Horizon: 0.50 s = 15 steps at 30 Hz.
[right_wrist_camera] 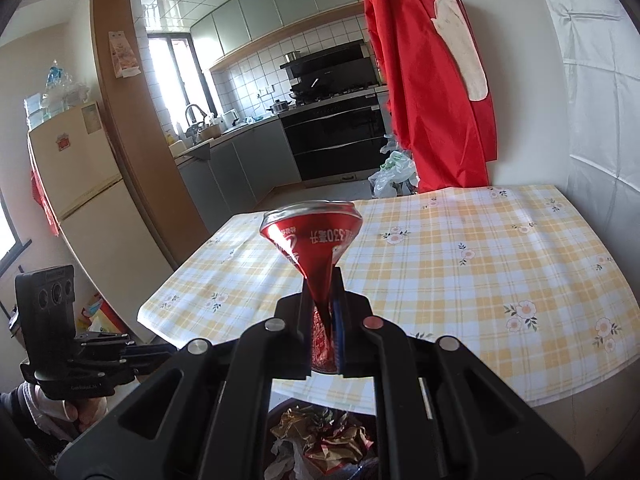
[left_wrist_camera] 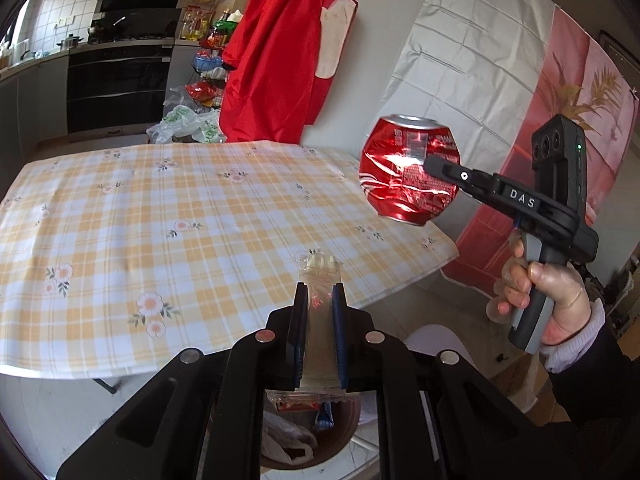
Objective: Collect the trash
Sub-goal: 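Carry the spoon over the bin and open the left gripper while the right holds the can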
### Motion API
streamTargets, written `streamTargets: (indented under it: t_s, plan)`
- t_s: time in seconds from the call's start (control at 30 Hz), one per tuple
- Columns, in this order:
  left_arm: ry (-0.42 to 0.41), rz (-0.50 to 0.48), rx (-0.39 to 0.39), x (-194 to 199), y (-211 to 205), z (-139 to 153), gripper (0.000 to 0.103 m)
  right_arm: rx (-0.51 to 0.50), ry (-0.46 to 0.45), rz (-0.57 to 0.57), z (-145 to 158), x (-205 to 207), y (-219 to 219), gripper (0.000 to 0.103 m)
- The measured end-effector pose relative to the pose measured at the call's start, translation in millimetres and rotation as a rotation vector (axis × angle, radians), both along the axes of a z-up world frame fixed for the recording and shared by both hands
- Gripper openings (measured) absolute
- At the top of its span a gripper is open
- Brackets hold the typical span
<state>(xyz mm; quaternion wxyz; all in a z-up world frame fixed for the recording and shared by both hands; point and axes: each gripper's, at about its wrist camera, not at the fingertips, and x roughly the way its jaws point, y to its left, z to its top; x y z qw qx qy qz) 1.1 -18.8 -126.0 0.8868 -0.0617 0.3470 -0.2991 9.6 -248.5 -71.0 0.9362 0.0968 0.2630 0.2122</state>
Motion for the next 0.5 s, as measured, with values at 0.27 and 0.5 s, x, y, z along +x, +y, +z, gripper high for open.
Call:
streamTargets:
  t_s: [0.27, 0.5]
  plan:
    - [0.061, -0.045, -0.007, -3.6, -10.2, -19.8, 0.013, -0.012, 0.011, 0.001, -1.1, -8.5, -0.3, 0.011]
    - [0.085, -0.020, -0.004, 7.0, -13.3, -39.2, 0.069, -0.016, 0.055, 0.018, -18.8, -1.2, 3.1, 0.012]
